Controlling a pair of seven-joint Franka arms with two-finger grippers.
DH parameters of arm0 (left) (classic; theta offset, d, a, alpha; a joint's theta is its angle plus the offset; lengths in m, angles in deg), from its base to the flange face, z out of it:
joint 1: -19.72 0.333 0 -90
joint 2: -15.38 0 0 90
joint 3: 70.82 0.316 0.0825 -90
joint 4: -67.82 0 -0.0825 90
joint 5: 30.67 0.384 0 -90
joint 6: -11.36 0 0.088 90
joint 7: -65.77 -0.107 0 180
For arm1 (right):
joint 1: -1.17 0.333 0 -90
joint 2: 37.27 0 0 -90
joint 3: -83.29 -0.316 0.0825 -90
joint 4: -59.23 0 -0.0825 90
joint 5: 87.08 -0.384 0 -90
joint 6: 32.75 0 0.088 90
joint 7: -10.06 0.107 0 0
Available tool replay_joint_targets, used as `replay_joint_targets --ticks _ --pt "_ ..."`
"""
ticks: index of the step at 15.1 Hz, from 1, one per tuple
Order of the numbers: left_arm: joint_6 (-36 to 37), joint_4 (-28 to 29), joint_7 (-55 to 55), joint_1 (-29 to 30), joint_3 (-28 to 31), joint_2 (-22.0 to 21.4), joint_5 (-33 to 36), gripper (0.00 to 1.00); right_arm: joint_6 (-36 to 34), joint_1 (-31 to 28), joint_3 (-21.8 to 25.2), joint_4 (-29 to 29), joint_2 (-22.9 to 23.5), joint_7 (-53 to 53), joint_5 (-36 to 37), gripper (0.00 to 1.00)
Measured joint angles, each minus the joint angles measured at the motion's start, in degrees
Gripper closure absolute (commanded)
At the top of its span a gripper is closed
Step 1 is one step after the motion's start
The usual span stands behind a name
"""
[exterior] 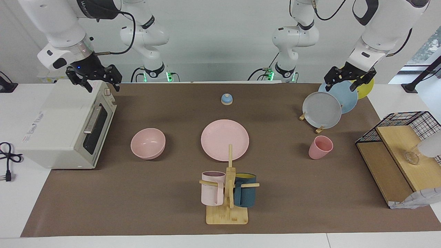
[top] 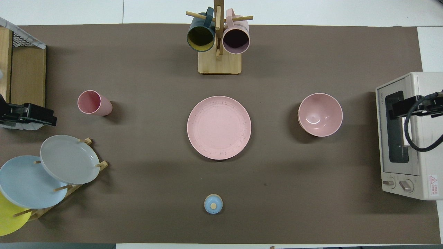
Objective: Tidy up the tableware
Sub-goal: 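Reach the right gripper toward the pink bowl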
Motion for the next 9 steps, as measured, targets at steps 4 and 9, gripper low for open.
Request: replay_joint_targets --ticks 4,9 --pt "0.0 0.0 0.0 0.0 0.0 0.0 0.0 0.00 11.6 3.3 -0.3 -7.0 0.4 1.1 -0.8 0.00" --pt "0.0 0.0 0.0 0.0 0.0 0.0 0.0 0.00 27.7 11.9 -0.7 -11.7 9.2 9.0 -0.8 0.00"
